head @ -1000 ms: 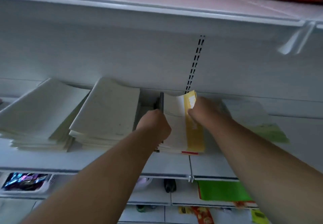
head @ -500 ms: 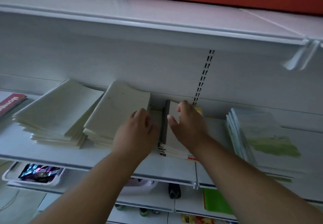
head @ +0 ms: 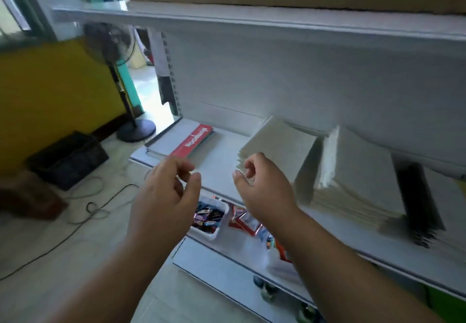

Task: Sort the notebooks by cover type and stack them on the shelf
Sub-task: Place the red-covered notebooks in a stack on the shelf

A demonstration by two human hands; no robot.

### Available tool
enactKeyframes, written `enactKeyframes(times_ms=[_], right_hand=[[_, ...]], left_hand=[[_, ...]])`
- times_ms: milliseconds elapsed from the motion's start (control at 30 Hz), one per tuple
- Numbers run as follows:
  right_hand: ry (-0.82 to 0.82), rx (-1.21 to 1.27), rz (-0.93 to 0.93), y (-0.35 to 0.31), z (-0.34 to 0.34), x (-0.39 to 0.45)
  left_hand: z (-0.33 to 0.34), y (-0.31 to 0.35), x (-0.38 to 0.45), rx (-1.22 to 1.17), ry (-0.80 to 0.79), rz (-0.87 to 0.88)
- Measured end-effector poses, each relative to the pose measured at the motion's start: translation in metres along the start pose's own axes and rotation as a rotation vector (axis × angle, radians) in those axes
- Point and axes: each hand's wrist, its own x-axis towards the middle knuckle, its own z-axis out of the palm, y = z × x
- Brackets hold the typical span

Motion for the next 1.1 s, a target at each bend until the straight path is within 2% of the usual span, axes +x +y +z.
enactKeyframes(times_ms=[133, 400, 633, 833, 933, 1033, 1100], right_hand=[[-0.075, 0.06, 0.023, -0.042, 0.06, 0.022], [-0.232, -0.018, 0.213, -0.051, 0.154, 0.105], [-0.316, -0.321, 0.497, -0.053, 0.218, 0.188], [-0.165, -0.321, 0.551, -0.044, 0.225, 0.2], [0.03, -0.254, 0.63, -0.049, 0.216, 0.204], [0.267, 0.234, 0.601, -0.075, 0.213, 0.204], [0.261, 0.461, 0.546, -0.106, 0.22, 0.2]], left_hand=[[-0.048, -0.05, 0.02, 0.019, 0.068, -0.076], [-0.053, -0.133, 0.086, -0.007, 0.069, -0.151], [-0.06, -0.173, 0.158, 0.055, 0.0, -0.154], [-0.051, -0.218, 0.21, -0.005, -0.194, -0.107], [-0.048, -0.239, 0.241, -0.003, -0.366, -0.121], [-0.038, -0.255, 0.27, 0.007, -0.502, -0.163], [-0.031, -0.261, 0.285, -0.2, -0.619, -0.308]])
